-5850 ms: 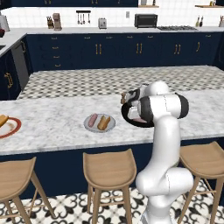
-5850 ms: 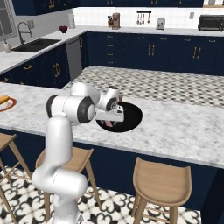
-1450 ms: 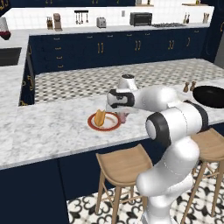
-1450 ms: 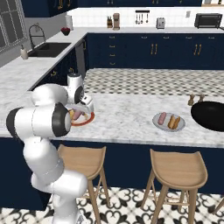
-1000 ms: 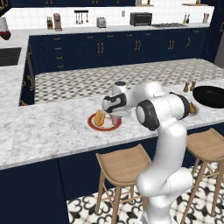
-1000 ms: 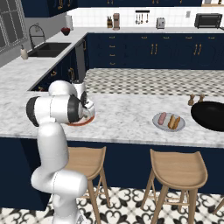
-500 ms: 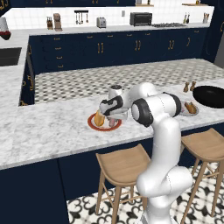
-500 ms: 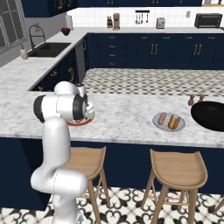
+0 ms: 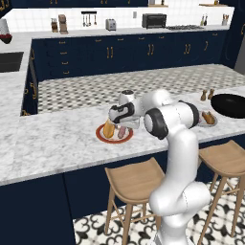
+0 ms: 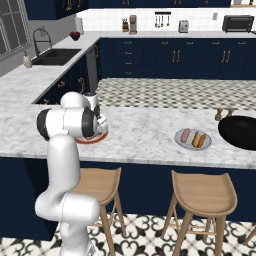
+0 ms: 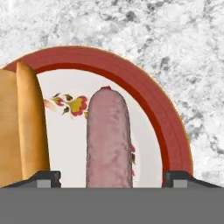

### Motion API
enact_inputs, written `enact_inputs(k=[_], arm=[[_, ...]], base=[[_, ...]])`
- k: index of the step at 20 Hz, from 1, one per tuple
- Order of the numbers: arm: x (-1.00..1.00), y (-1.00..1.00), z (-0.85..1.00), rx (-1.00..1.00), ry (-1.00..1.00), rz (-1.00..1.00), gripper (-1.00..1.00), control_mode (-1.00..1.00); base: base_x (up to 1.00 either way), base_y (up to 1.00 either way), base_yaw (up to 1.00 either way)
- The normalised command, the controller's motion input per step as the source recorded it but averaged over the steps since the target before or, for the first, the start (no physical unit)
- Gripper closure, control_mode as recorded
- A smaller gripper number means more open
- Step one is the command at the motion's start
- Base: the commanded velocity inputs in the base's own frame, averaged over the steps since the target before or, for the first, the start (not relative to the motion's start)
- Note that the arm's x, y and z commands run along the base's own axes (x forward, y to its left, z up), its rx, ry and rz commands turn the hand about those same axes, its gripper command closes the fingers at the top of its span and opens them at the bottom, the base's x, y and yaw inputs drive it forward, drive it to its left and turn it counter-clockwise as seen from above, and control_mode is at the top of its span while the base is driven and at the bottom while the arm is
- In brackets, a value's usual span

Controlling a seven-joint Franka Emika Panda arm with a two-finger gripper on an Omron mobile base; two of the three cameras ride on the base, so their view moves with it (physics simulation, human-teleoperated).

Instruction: Place one bun and one sausage from the bowl on each plate.

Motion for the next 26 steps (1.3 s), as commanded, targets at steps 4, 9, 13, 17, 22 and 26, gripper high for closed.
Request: enact_inputs(k=[4,9,13,17,22,26], arm=[[-0.95,-0.61,1.00,0.02,-0.30,0.00,-1.00,-1.00],[-1.00,-0.97,0.86,0.00,-0.16,-0.10,-1.00,-1.00],[-1.00,-1.00,0.44,0.00,0.00,-0.18,-1.00,-1.00],[-1.00,-0.99,0.05,0.00,0.00,-0.21,-1.00,-1.00],[-1.00,-0.93,0.00,0.00,0.01,-0.23,-1.00,-1.00],[-1.00,-0.87,0.00,0.00,0.04,-0.24,-1.00,-1.00]], base=[[0.00,0.00,0.00],[0.00,0.00,0.00],[0.00,0.00,0.00],[0.00,0.00,0.00],[0.00,0.00,0.00],[0.00,0.00,0.00]])
